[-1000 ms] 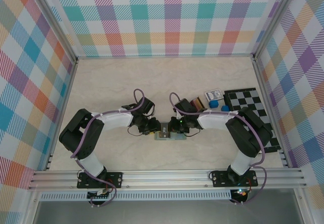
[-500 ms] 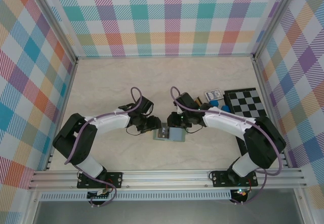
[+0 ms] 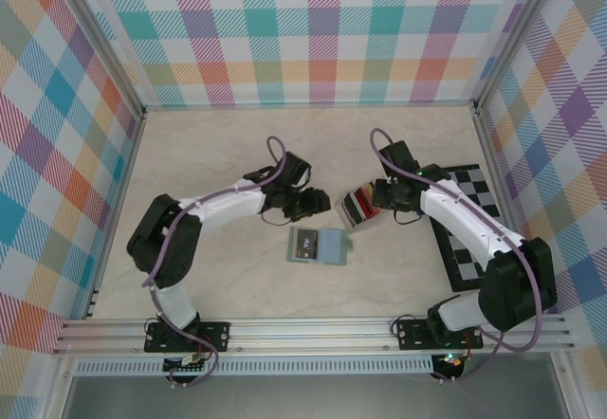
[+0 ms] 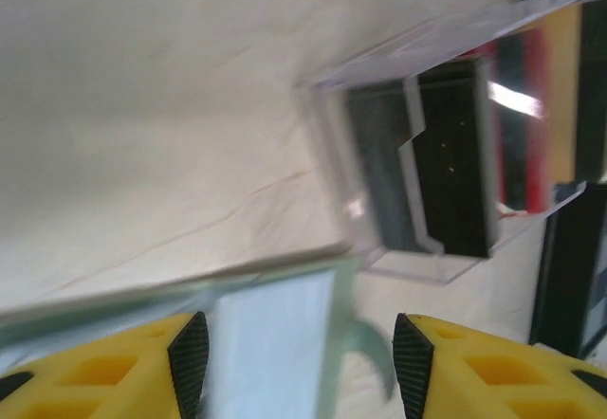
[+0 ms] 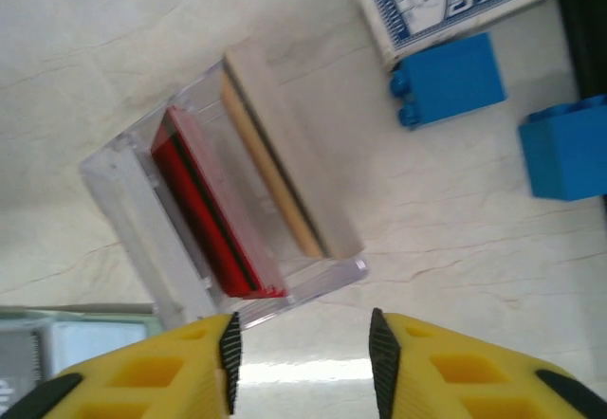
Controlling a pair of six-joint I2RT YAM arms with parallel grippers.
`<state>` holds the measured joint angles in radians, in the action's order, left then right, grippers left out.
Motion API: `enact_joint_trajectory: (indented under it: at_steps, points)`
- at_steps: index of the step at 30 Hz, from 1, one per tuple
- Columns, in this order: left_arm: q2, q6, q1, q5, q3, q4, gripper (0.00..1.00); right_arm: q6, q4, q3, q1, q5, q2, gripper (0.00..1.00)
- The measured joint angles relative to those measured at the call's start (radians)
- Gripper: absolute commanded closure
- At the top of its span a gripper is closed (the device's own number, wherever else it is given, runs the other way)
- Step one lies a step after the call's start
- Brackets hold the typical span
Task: Put the credit cards into the card holder
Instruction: Move the storage box to the center of the table.
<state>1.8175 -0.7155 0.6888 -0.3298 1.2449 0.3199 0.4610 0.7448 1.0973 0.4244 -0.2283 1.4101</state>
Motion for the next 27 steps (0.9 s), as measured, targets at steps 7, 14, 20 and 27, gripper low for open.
enact_joint_trajectory:
  at_steps: [7, 14, 20, 27]
  points:
    - [0.196, -0.040, 0.048, -0.021, 0.214, 0.038, 0.46, -0.106, 0.026, 0.071, -0.067, 0.035, 0.095, 0.51]
    - [0.255, -0.075, 0.056, -0.023, 0.249, 0.062, 0.47, -0.161, 0.034, 0.108, -0.074, 0.081, 0.181, 0.50]
    - [0.294, -0.085, 0.056, -0.025, 0.272, 0.068, 0.53, -0.191, 0.036, 0.124, -0.074, 0.100, 0.182, 0.47]
    - [0.308, -0.053, 0.057, 0.015, 0.309, 0.108, 0.69, -0.232, 0.061, 0.155, -0.074, 0.085, 0.224, 0.47]
